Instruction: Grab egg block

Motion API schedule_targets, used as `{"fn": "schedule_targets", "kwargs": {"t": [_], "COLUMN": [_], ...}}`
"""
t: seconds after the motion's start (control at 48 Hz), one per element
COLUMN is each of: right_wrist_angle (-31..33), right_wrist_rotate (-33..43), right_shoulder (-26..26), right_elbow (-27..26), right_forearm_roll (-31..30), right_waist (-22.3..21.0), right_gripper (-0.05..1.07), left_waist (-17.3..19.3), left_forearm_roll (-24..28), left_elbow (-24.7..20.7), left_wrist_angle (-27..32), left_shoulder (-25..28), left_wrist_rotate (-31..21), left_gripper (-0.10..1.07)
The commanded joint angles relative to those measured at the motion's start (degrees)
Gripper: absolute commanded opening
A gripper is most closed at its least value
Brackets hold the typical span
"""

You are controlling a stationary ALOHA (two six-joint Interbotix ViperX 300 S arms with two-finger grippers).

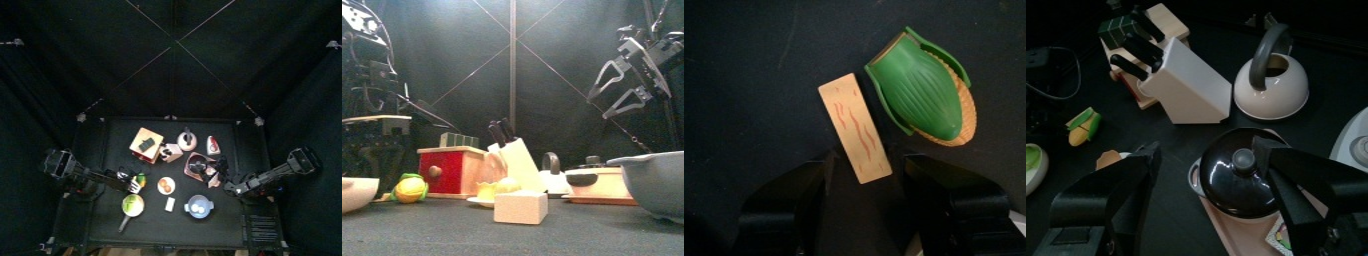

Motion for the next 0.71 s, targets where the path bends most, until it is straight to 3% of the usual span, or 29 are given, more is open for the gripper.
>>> {"fn": "schedule_targets", "kwargs": {"t": [0.0, 0.208, 0.479, 0.688], "right_wrist_angle": [0.18, 0.18, 0.18, 0.09], "right_wrist_rotate": [0.09, -0.18, -0.18, -0.26], "right_shoulder": [-0.62, -0.7, -0.97, -0.97], "right_elbow": [-1.23, -1.32, -1.32, -1.49], "right_forearm_roll": [0.18, 1.49, 2.72, 3.52], "right_waist": [-0.09, -0.26, -0.26, -0.35], "right_gripper": [1.01, 1.01, 1.01, 1.01], "left_waist": [0.53, 1.67, 1.67, 1.23], "left_forearm_roll": [0.09, -0.7, -0.97, -1.05], "left_elbow": [-0.79, -0.35, -0.35, -0.44], "left_wrist_angle": [-0.88, -2.37, -2.29, 0.18], "left_shoulder": [0.18, 1.05, 0.62, -3.43], "left_wrist_rotate": [-0.18, -0.09, -0.09, 0.0], "left_gripper": [0.84, 0.8, 0.58, 0.55]}}
